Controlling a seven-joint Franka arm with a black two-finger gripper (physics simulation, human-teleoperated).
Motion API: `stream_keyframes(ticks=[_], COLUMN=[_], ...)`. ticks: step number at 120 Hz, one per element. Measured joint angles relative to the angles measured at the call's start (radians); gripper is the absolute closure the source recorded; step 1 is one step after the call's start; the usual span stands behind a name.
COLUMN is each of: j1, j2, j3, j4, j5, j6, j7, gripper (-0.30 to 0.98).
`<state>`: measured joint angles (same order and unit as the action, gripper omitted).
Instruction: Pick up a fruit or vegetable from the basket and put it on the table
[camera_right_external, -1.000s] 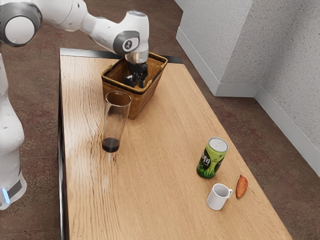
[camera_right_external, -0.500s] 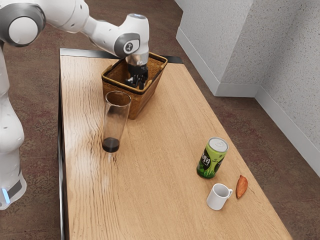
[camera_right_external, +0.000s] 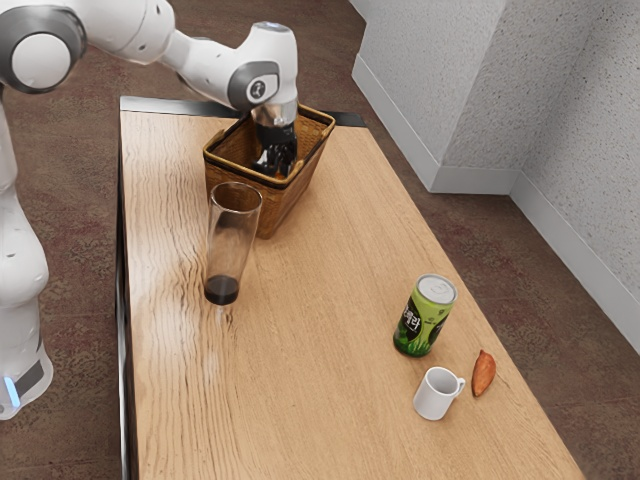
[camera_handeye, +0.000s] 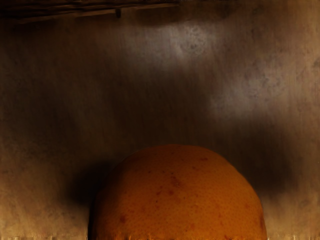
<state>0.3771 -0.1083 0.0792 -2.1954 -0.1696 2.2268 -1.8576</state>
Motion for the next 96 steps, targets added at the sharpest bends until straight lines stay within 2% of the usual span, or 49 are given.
stream_keyframes(ticks=[11,17,24,30,43,57,66,75,93,96], j1=[-0.008,-0.021,-0.064,-0.145,-0.275,-0.318,-0.322,-0.325,-0.331,-0.311], j2=[-0.074,-0.142,-0.223,-0.252,-0.123,0.008,0.028,0.031,-0.003,-0.003], j3=[0.001,0.001,0.000,-0.007,-0.051,-0.067,-0.068,-0.066,-0.037,-0.048], j4=[-0.001,0.000,0.027,0.088,0.275,0.402,0.427,0.433,0.412,0.453], j5=[0.009,0.035,0.077,0.117,0.170,0.191,0.197,0.202,0.203,0.202], j6=[-0.005,-0.009,-0.023,-0.039,-0.063,-0.077,-0.079,-0.080,-0.084,-0.120], j7=[-0.002,-0.005,-0.010,-0.015,-0.025,-0.030,-0.029,-0.030,-0.042,-0.063], gripper=[0.56,0.56,0.57,0.54,0.52,0.54,0.33,0.20,0.07,0.06])
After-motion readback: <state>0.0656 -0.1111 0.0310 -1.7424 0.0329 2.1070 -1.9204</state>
